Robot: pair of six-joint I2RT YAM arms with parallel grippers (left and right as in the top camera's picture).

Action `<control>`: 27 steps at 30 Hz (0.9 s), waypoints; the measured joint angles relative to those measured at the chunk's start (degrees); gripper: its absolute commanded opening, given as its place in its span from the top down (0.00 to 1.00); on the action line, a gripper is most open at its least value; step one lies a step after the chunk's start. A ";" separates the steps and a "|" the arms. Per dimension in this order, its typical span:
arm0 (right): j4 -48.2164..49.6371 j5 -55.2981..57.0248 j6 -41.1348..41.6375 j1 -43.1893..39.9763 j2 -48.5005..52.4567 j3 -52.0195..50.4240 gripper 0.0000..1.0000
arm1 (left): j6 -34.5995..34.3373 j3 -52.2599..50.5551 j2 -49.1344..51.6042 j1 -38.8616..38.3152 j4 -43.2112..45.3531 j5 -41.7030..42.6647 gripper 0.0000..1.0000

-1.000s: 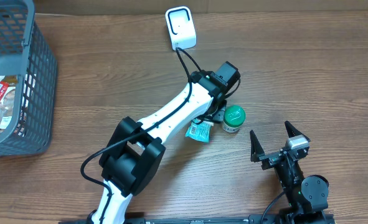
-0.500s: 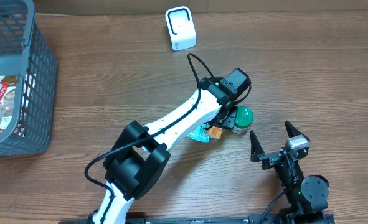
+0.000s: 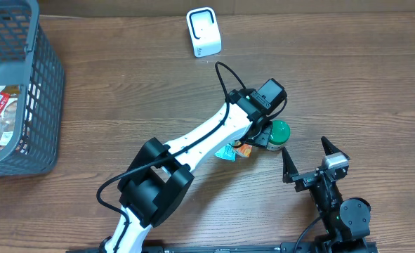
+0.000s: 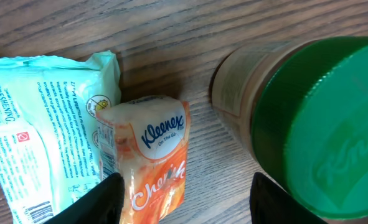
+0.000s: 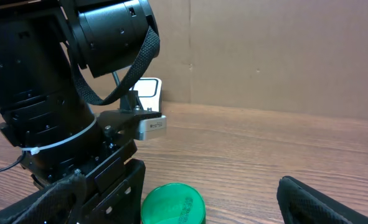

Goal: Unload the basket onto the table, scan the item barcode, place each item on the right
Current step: 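Open the left gripper to release the jar, wipes and Kleenex packs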

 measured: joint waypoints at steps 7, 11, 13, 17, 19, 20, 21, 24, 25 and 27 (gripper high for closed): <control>-0.02 0.00 0.02 0.00 0.00 0.00 0.00 | 0.24 1.86 -0.44 0.90 -1.77 -0.48 0.45; -0.02 0.00 0.00 0.00 0.00 0.00 0.00 | 0.26 4.83 -2.89 1.55 -4.57 -3.32 0.48; -0.02 0.02 0.02 0.00 0.00 0.00 0.00 | 0.31 6.36 -4.85 1.62 -4.50 -4.68 0.53; 0.00 0.00 0.00 -0.02 0.00 0.00 0.00 | 0.57 7.85 -7.63 1.27 -5.46 -7.23 0.73; -0.02 0.00 0.00 0.00 0.00 0.00 0.00 | 0.70 8.04 -7.78 1.11 -6.95 -9.33 0.73; 0.00 0.02 0.04 0.00 0.00 0.00 0.00 | 0.63 8.02 -7.74 1.11 -8.04 -10.32 0.70; -0.02 0.00 0.00 0.00 0.00 0.00 0.00 | 0.66 8.02 -7.58 1.11 -8.96 -11.15 0.65; 0.00 0.02 0.02 0.00 0.00 0.00 0.00 | 0.94 8.02 -7.02 1.14 -9.99 -11.89 0.60; -0.02 0.00 0.00 -0.02 0.00 0.00 0.00 | 1.42 8.02 -6.67 1.14 -9.99 -11.74 0.56; 0.00 0.02 0.02 0.00 0.00 0.00 0.00 | 2.78 8.02 -5.62 1.18 -10.01 -10.49 0.51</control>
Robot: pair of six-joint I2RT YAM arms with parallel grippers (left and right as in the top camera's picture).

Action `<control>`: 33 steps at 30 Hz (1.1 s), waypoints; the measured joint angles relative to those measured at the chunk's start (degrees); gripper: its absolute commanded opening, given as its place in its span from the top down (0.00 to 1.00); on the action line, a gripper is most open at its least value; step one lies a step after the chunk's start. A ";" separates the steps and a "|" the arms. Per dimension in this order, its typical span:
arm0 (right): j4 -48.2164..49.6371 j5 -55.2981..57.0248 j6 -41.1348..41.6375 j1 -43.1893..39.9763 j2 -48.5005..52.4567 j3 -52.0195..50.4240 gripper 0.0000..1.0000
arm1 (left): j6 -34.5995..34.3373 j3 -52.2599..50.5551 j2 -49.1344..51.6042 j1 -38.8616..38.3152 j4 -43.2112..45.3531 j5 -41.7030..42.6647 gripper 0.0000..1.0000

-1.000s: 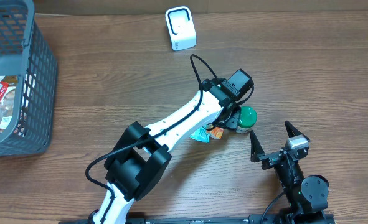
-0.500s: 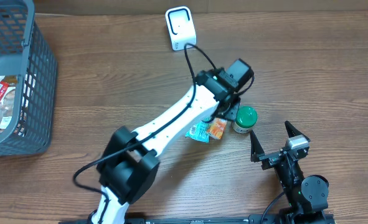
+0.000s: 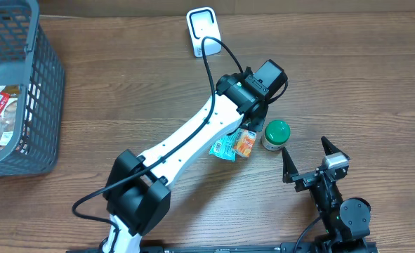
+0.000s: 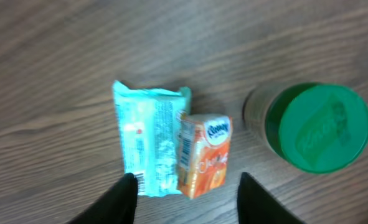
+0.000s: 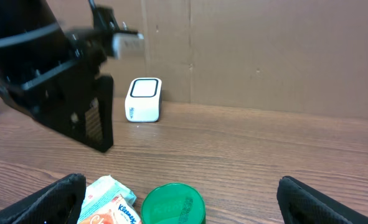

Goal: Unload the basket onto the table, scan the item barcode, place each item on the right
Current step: 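Open the left gripper to release the jar, wipes and Kleenex packs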

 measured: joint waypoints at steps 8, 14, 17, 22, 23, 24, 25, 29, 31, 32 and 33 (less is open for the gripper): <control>0.00 -0.02 0.00 0.00 0.00 0.00 0.00 | 3.28 0.00 2.25 0.59 -0.02 4.94 0.42; 0.00 0.00 -0.02 -0.02 0.00 0.00 0.00 | 3.50 0.00 2.36 1.25 -1.14 8.07 0.37; 0.00 -0.02 0.00 0.00 0.00 0.00 0.00 | 3.52 0.00 3.02 1.25 -1.01 8.26 0.36; 0.00 -0.04 0.00 0.00 0.00 0.00 0.00 | 3.56 0.00 4.76 1.25 -1.01 8.37 0.35; -0.02 -0.02 0.00 0.00 0.00 0.00 0.00 | 3.67 0.00 4.94 1.25 -0.98 8.37 0.36; -0.02 0.00 -0.02 0.00 0.00 0.00 0.00 | 3.69 0.00 5.01 1.27 -0.98 8.39 0.36; -0.02 0.00 -0.02 0.00 0.00 0.00 0.00 | 3.72 0.00 5.03 1.49 -0.96 8.44 0.36; 0.00 -0.02 0.00 0.00 0.00 0.00 0.00 | 3.72 0.00 5.03 2.45 -0.98 8.83 0.37; -0.02 -0.02 0.00 0.00 0.00 0.00 0.00 | 3.76 0.00 5.03 3.65 -0.96 9.88 0.36; 0.00 -0.02 0.00 0.00 0.00 0.00 0.00 | 4.04 0.00 5.03 4.39 -0.92 10.75 0.36; 0.00 -0.02 -0.02 0.00 0.00 0.00 0.00 | 4.50 0.00 5.01 5.11 -0.81 11.58 0.36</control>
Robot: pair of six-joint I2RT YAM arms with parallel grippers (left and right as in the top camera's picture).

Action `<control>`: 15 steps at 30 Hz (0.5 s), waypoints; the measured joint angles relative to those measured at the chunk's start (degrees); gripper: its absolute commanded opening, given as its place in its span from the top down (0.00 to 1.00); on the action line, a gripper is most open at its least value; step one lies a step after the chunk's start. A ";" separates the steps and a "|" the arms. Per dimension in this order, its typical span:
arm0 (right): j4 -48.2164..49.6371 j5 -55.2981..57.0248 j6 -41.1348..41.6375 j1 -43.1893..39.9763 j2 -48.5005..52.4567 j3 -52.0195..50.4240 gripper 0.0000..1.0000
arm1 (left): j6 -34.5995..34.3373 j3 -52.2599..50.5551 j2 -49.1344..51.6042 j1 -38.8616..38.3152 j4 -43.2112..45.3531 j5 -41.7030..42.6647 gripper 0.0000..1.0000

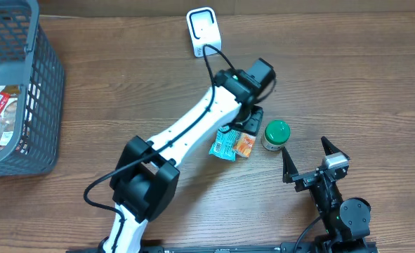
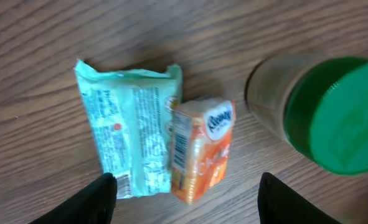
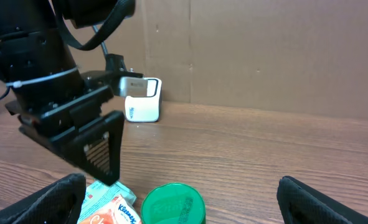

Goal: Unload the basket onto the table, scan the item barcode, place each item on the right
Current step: 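Open the left gripper to release the jar, wipes and Kleenex packs, then raise the left gripper and withdraw it toward the back left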

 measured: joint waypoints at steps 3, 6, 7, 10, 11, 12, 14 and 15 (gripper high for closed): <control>0.00 0.02 0.04 0.00 0.00 0.00 0.00 | 2.12 0.00 0.02 2.73 0.11 3.85 0.36; 0.00 0.02 0.00 0.00 0.00 0.00 0.00 | 3.96 0.00 0.02 5.18 -1.90 5.73 0.36; -0.04 0.02 0.02 0.00 0.00 0.00 0.00 | 4.42 0.00 0.02 5.57 -2.25 5.86 0.37; -0.02 0.02 0.00 0.00 0.00 0.00 0.00 | 6.08 0.00 0.02 6.95 -3.50 6.16 0.40; -0.02 0.02 0.00 0.00 0.00 0.00 0.00 | 6.49 0.00 0.00 7.34 -3.56 6.19 0.42; -0.02 0.02 0.00 0.00 0.00 0.00 0.00 | 6.84 0.00 0.02 7.78 -3.56 6.23 0.43; 0.00 0.02 0.02 0.00 0.00 0.00 0.00 | 7.39 0.00 0.00 8.48 -3.37 6.45 0.49; -0.02 0.02 0.02 0.00 0.00 0.00 0.00 | 7.82 0.00 0.02 8.90 -3.23 6.56 0.54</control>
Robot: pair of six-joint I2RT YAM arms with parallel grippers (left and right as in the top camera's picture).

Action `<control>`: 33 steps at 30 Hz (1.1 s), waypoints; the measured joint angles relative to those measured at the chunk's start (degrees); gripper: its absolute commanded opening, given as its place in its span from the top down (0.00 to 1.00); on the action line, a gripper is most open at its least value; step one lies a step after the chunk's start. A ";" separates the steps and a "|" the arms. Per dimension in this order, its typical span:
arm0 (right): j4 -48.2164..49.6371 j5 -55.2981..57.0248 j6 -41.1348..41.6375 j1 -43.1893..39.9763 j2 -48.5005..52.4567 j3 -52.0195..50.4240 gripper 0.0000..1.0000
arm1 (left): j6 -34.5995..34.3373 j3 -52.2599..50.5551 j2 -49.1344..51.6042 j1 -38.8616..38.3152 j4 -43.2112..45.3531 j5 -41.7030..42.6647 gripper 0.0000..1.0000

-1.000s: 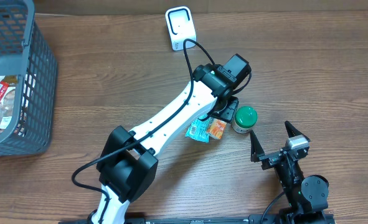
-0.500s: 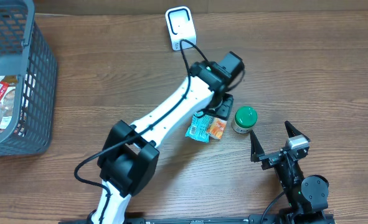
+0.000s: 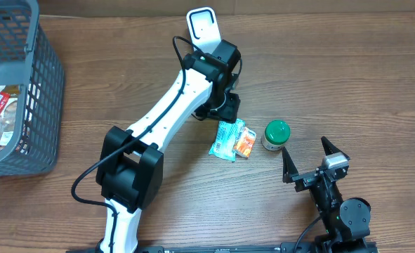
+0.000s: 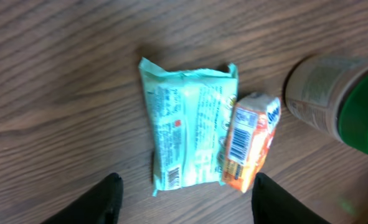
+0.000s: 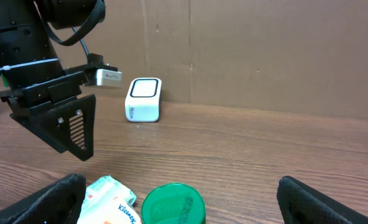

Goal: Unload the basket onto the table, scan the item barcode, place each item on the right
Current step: 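Raise the left gripper and withdraw it toward the back left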

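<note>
A teal wipes packet (image 3: 226, 139) (image 4: 187, 129) lies flat mid-table, an orange Kleenex tissue pack (image 3: 245, 143) (image 4: 249, 140) touching its right side; barcodes show on both. A green-lidded jar (image 3: 277, 134) (image 4: 339, 102) (image 5: 173, 204) stands just right of them. The white scanner (image 3: 202, 29) (image 5: 144, 99) stands at the far edge. My left gripper (image 3: 225, 105) (image 4: 187, 199) hangs open and empty above the table on the far side of the wipes packet. My right gripper (image 3: 309, 163) (image 5: 184, 199) rests open and empty near the front edge, facing the jar.
A grey mesh basket (image 3: 42, 91) with a few packets inside stands at the far left. A cardboard wall (image 5: 264, 50) backs the table behind the scanner. My left arm (image 3: 165, 123) stretches diagonally across the middle of the table.
My left gripper has moved away from the jar, leftward and toward the scanner, and now looks down mostly on the wipes packet. The items and my right arm have not moved.
My left gripper was first low over the tissue pack and jar, open. Then it was higher, with all three items in its view. Then it was nearer the far side, and now it hangs further left toward the scanner, still open. The items lie where they were.
</note>
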 measured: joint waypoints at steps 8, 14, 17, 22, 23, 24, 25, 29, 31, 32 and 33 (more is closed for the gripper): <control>0.00 0.00 0.00 0.00 0.00 0.00 0.00 | -1.36 0.02 -0.24 3.04 -0.15 -2.97 0.96; 0.00 -0.02 -0.02 0.00 0.00 0.00 0.00 | -1.79 0.28 -1.49 11.23 -4.31 -4.57 0.96; 0.04 -0.04 0.00 -0.02 0.00 0.00 0.00 | -1.60 0.31 -1.64 15.19 -7.06 -6.14 0.93; 0.42 -2.19 1.31 0.00 0.00 0.00 0.00 | -1.16 0.33 -1.64 19.56 -7.17 -9.07 0.18; 0.44 -2.54 1.86 0.00 0.00 0.00 0.00 | -1.16 0.33 -1.64 19.98 -7.10 -9.27 0.00; 0.35 -2.80 2.64 0.00 0.00 0.00 0.00 | -1.16 0.33 -1.64 20.31 -7.02 -9.49 0.00; -0.35 -3.02 4.02 0.00 0.00 0.00 0.00 | -1.18 0.33 -1.64 20.63 -6.99 -9.66 0.00; -4.72 -2.58 8.02 0.00 0.44 1.11 0.00 | -1.18 0.33 -1.64 21.31 -7.02 -10.12 0.00; -9.18 -2.08 9.44 0.00 2.12 4.98 0.00 | -1.18 0.33 -1.64 21.31 -6.91 -10.14 0.00; -10.32 -1.92 9.73 0.00 2.82 6.38 0.00 | -1.18 0.33 -1.64 21.31 -6.88 -10.14 0.00; -12.09 -1.29 10.27 0.00 4.79 10.36 0.00 | -1.18 0.33 -1.64 21.29 -6.84 -10.12 0.00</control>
